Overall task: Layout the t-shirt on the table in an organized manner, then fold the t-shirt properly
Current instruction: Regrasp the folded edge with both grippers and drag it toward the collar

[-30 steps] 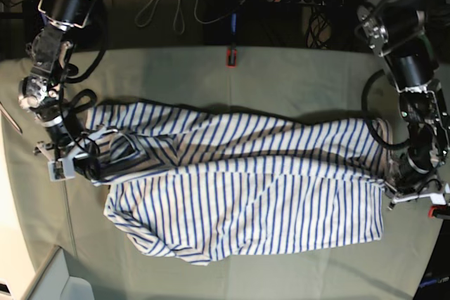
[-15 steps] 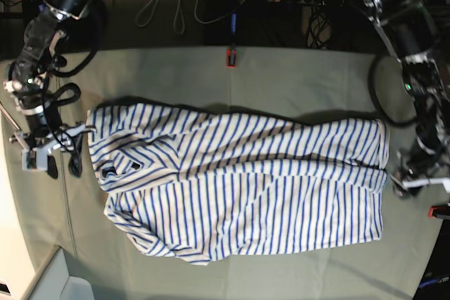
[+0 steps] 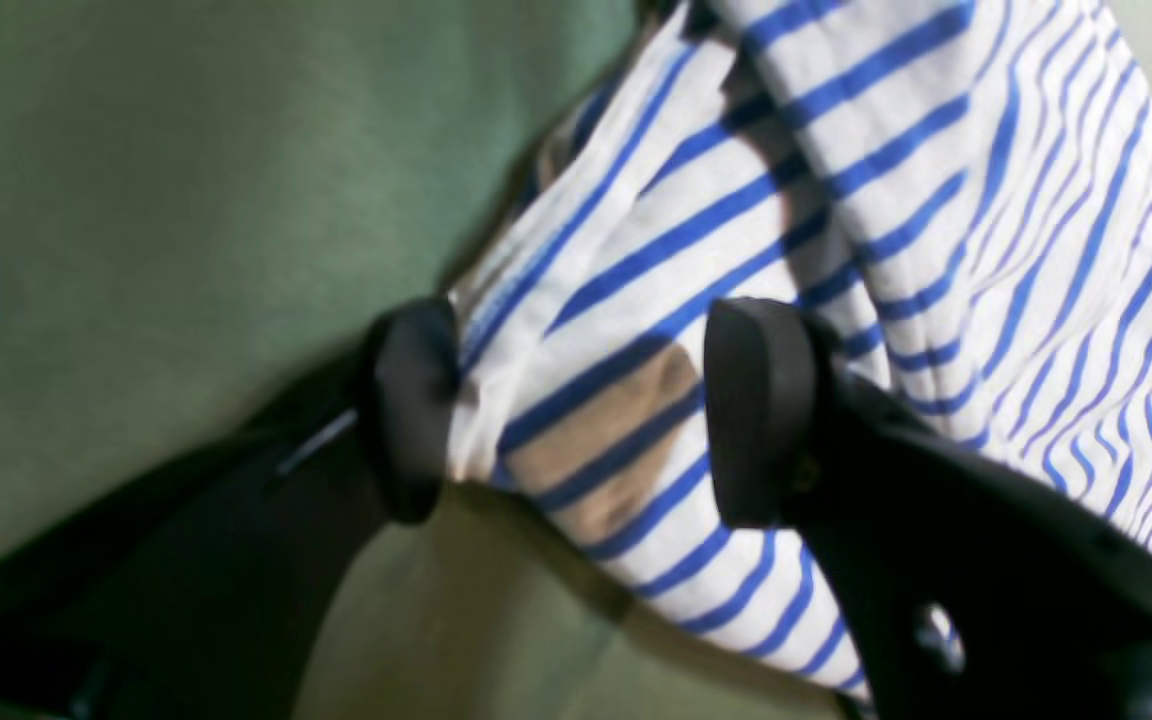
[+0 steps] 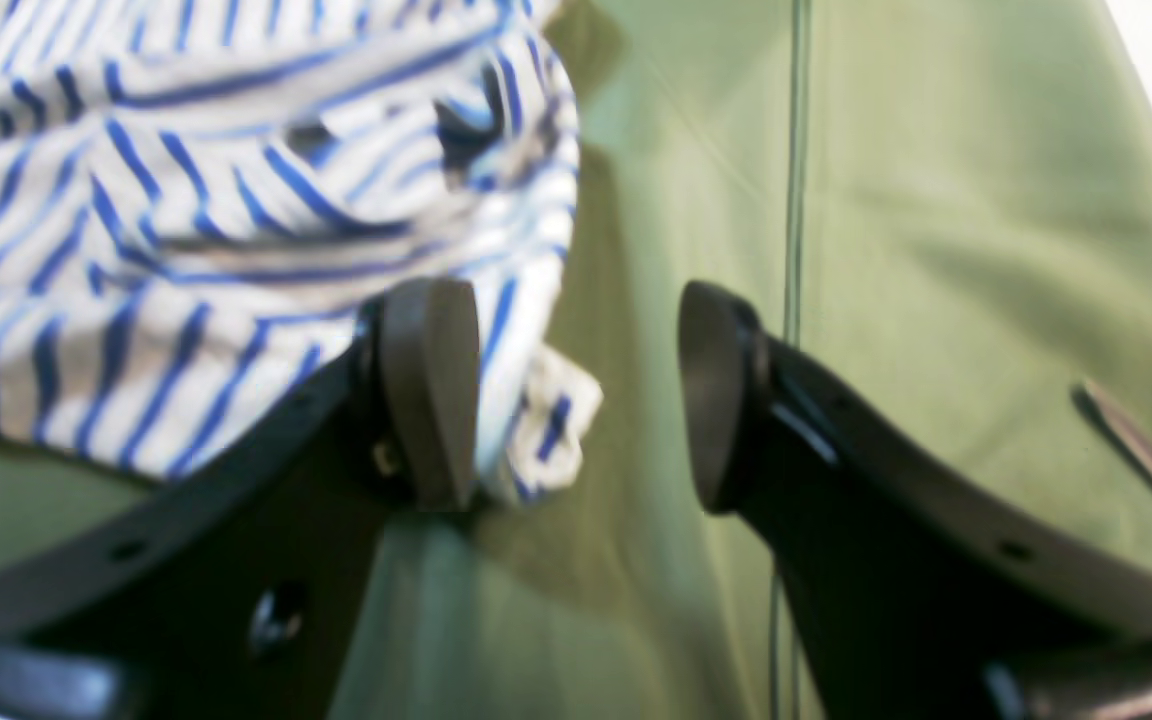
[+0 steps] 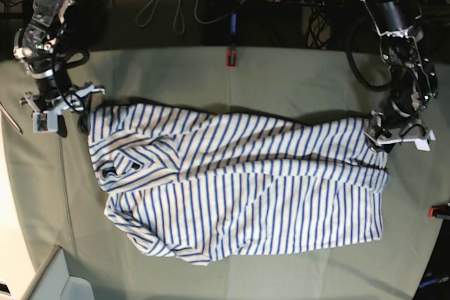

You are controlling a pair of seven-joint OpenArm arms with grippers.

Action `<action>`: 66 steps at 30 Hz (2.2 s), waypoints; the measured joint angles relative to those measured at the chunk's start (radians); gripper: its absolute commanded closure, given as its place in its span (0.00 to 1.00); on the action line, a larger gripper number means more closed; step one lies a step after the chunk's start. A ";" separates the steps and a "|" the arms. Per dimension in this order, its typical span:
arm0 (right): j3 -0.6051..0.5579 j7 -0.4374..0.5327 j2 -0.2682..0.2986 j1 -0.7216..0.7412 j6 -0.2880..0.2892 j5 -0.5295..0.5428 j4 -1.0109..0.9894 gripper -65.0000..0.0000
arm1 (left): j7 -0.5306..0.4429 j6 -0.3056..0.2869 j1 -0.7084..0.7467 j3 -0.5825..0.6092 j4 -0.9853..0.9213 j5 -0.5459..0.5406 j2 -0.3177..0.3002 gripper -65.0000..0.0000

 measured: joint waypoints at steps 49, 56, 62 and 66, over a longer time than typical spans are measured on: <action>-0.163 -0.007 0.017 0.024 0.000 -0.001 -0.161 0.60 | 0.014 -0.018 0.010 0.003 -0.080 -0.014 -0.072 1.00; -0.103 -0.010 0.015 -0.032 0.000 -0.002 -0.097 1.00 | 0.027 -0.015 0.011 0.006 -0.078 -0.013 -0.114 1.00; -0.099 0.003 0.010 -0.133 0.000 0.006 0.053 1.00 | 0.026 -0.014 0.084 0.006 0.058 -0.006 -0.142 1.00; -0.093 0.005 -0.001 -0.182 0.000 0.007 0.092 1.00 | 0.031 -0.013 0.129 0.007 0.104 -0.011 -0.142 1.00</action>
